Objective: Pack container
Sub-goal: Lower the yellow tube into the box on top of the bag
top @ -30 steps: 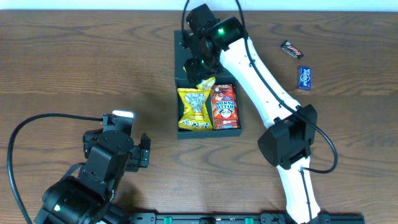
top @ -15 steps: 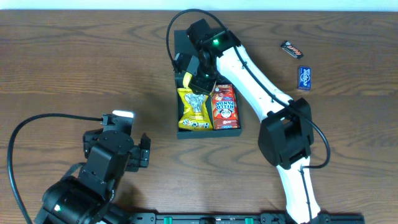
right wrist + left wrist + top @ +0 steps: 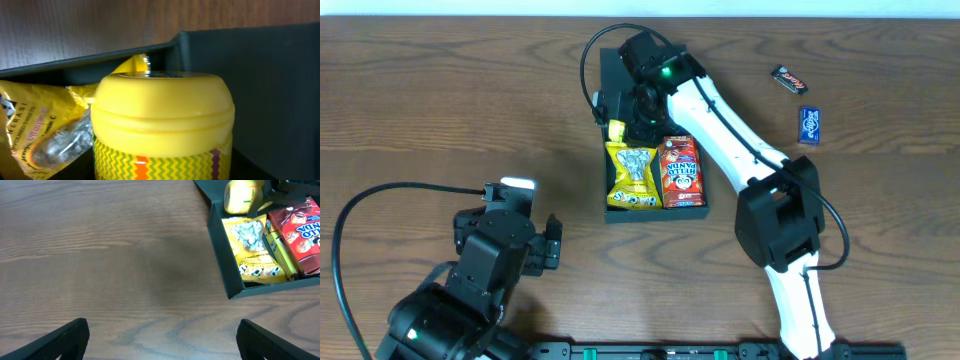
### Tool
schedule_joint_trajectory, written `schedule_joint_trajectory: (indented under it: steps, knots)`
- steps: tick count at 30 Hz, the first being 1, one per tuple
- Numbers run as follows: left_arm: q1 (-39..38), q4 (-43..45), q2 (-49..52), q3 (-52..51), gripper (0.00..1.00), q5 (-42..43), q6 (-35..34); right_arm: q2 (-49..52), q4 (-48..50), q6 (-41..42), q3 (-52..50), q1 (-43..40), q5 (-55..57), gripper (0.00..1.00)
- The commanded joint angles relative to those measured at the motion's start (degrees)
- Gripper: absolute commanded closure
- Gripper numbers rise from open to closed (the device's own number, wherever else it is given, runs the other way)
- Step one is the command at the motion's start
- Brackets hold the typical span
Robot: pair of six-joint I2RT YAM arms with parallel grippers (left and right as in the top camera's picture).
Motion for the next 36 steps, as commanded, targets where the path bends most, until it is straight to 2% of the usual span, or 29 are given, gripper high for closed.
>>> schedule_joint_trajectory:
  steps: [1,4,8,9,10,14,21,29,30,33,34,36]
  knots:
    - [0.13,-0.17,-0.02,0.87,0.05,-0.02,0.39,-0.26,0.55,-1.07,-1.97,0.35,-1.18,0.71]
    - [0.13,-0.15,-0.02,0.87,0.05,-0.02,0.37,-0.26,1.81,-1.05,-3.61,0.31,-1.18,0.65]
    - [0.13,-0.15,-0.02,0.87,0.05,-0.02,0.39,-0.24,2.58,-1.01,-3.85,0.31,-1.16,0.39]
    - [0.13,-0.15,-0.02,0.87,0.05,-0.02,0.39,-0.24,2.82,-1.03,-3.85,0.31,-1.16,0.23]
    - [0.13,-0.15,-0.02,0.87,0.05,-0.02,0.37,-0.24,2.97,-1.01,-3.82,0.31,-1.16,0.15]
    - [0.13,-0.15,-0.02,0.87,0.05,-0.02,0.37,-0.26,2.80,-0.74,-3.82,0.37,-1.16,0.01]
    - [0.13,-0.15,-0.02,0.87,0.05,-0.02,0.39,-0.44,3.02,-0.72,-3.54,0.37,-1.01,0.05]
    - [0.13,-0.15,-0.02,0.87,0.05,-0.02,0.39,-7.21,3.06,7.30,-1.40,0.74,-1.20,0.01]
    - [0.13,-0.15,-0.02,0.87,0.05,-0.02,0.39,-8.35,3.02,7.43,-1.40,0.74,-1.22,0.03]
    - [0.13,-0.15,-0.02,0.87,0.05,-0.02,0.37,-11.02,2.99,7.43,-1.42,0.74,-1.20,0.19]
    - [0.13,-0.15,-0.02,0.87,0.05,-0.02,0.39,-11.78,2.93,7.45,-1.40,0.74,-1.20,0.02]
    - [0.13,-0.15,-0.02,0.87,0.05,-0.02,0.37,-12.52,2.75,8.31,-1.40,0.72,-1.20,0.01]
